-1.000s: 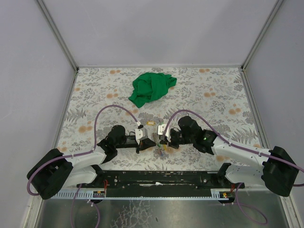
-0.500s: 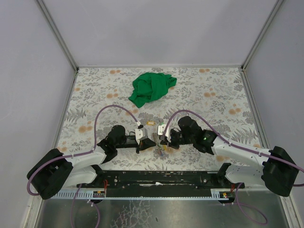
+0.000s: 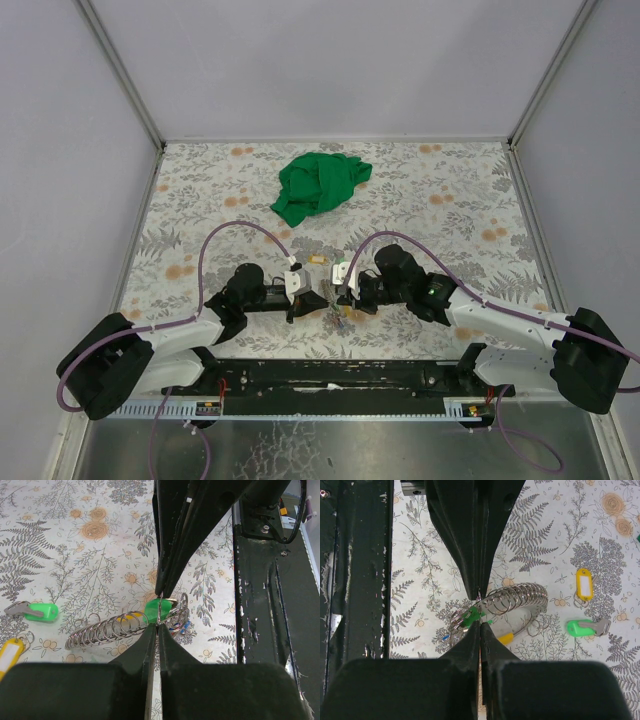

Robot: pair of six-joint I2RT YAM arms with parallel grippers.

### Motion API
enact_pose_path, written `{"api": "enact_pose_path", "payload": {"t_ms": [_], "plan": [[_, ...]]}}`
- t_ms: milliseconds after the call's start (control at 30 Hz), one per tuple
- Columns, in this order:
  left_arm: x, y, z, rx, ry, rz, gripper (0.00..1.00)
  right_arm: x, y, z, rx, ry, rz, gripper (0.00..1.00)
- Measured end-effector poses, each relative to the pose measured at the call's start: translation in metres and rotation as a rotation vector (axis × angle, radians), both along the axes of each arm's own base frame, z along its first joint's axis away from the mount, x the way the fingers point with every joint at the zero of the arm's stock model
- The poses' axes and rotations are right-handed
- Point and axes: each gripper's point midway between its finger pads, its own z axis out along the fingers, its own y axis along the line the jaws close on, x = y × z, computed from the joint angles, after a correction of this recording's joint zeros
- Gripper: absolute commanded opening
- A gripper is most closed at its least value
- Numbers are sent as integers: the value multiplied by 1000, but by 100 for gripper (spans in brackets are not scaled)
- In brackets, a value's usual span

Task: Put the keys on the keyring

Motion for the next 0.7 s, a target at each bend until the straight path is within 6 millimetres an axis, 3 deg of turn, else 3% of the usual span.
{"api": "enact_pose_path", "payload": {"t_ms": [700], "plan": [[-1,0,-1,3,5,-4,0,-3,2,2,8,11,17,0]]}}
